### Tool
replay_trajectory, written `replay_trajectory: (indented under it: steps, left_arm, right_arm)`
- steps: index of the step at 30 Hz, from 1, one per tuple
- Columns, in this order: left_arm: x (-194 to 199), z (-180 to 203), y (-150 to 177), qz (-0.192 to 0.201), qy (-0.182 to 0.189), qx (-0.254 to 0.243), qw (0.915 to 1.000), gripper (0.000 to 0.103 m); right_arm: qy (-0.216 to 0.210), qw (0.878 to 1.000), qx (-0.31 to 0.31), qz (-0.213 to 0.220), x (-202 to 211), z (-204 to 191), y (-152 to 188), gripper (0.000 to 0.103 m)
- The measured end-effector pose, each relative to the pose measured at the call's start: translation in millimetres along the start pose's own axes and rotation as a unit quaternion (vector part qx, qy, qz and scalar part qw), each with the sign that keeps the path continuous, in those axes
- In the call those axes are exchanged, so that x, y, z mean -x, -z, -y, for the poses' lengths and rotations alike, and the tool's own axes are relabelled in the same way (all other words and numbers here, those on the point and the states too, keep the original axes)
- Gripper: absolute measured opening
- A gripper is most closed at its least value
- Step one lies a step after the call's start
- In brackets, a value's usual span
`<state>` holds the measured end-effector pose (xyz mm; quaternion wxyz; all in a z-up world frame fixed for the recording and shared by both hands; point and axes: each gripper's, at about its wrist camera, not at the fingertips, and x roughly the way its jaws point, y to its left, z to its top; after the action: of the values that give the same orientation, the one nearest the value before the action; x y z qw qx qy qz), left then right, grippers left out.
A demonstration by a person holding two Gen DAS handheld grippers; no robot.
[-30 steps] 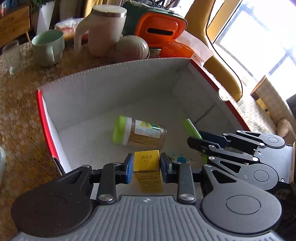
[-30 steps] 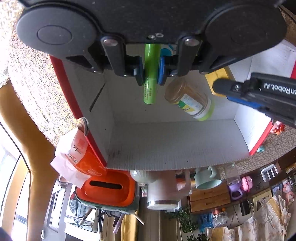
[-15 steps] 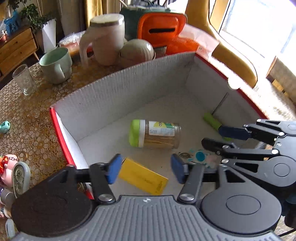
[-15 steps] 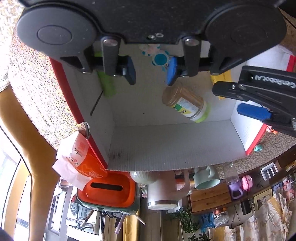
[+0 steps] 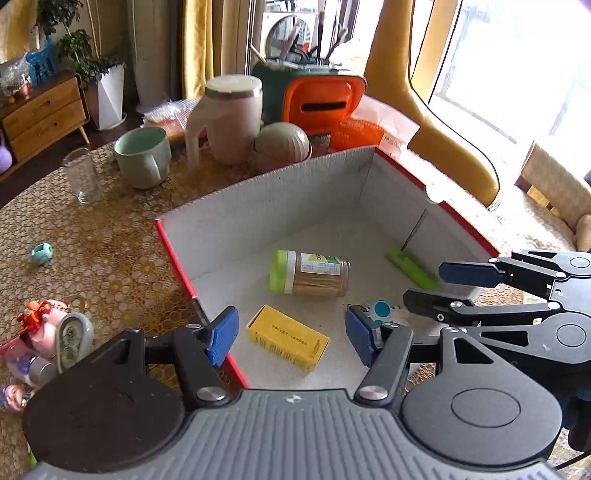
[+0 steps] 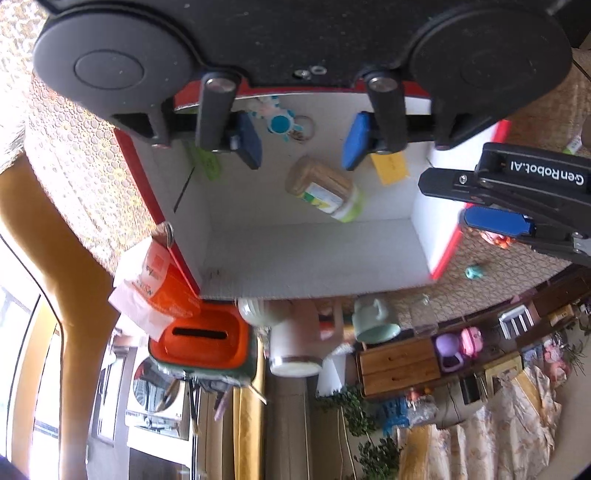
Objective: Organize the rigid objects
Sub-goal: 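Withdraw both tools and move toward the white-green tube on the table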
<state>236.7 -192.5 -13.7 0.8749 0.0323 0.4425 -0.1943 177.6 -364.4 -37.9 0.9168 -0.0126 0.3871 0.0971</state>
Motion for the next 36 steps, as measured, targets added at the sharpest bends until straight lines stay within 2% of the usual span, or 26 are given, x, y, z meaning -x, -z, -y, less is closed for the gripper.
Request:
replay_trajectory:
  steps: [5, 7, 12, 15, 23, 27, 36]
  left_arm:
    - [27.8, -5.0, 8.6, 0.025, 0.001, 0.001, 0.9997, 0.063]
    - [38.4, -7.8, 12.3, 0.033, 0.002, 0.003, 0.9995, 0.063]
    - [66.5, -17.4, 24.7, 0.051, 0.005, 0.005, 0.9987, 0.064]
    - [81.2, -27.3, 33.7, 0.061, 0.001, 0.011, 0.9981, 0.072]
    - [115.5, -64.1, 62.4, 0.079, -0.014, 0.033, 0.9962, 0.073]
    - [131.2, -82.9, 79.6, 0.088, -0.026, 0.044, 0.9948, 0.082]
    - [158.0, -129.6, 118.0, 0.092, -0.055, 0.071, 0.9917, 0.084]
  right_arm:
    - [-0.013, 1.000, 0.004, 0.020, 18.0, -15.8, -3.7, 0.055]
    - [-0.019, 0.999, 0.003, 0.028, 24.6, -22.8, -5.0, 0.062]
    - [-0.029, 0.998, 0.006, 0.047, 38.0, -41.3, -3.8, 0.069]
    - [-0.041, 0.998, 0.002, 0.054, 44.3, -50.8, -2.6, 0.076]
    - [-0.064, 0.995, -0.006, 0.074, 55.2, -79.7, -0.8, 0.089]
    - [-0.081, 0.993, -0.002, 0.084, 59.0, -100.6, 2.2, 0.097]
    - [-0.113, 0.989, 0.027, 0.089, 53.6, -150.1, 6.5, 0.098]
